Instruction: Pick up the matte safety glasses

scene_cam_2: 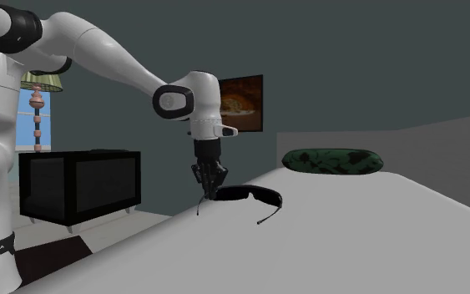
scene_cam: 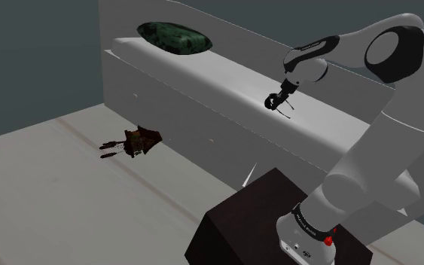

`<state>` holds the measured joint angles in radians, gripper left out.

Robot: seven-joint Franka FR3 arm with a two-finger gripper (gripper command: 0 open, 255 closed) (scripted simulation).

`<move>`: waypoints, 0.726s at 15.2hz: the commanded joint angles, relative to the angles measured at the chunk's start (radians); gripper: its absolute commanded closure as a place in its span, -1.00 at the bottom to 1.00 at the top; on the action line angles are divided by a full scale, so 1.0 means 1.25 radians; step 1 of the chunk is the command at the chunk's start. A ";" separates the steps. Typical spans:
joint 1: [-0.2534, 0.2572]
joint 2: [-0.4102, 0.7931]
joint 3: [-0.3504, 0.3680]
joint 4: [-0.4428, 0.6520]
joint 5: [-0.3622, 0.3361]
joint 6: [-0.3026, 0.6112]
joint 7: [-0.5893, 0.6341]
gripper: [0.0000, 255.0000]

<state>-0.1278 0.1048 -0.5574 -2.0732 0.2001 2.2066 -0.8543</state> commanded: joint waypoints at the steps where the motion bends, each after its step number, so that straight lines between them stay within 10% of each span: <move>1: 0.000 0.000 0.000 0.000 0.000 0.000 0.000 1.00; 11: 0.005 -0.044 -0.003 0.053 -0.038 -0.087 0.034 1.00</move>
<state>-0.1221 0.0567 -0.5608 -2.0157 0.1584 2.1124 -0.8175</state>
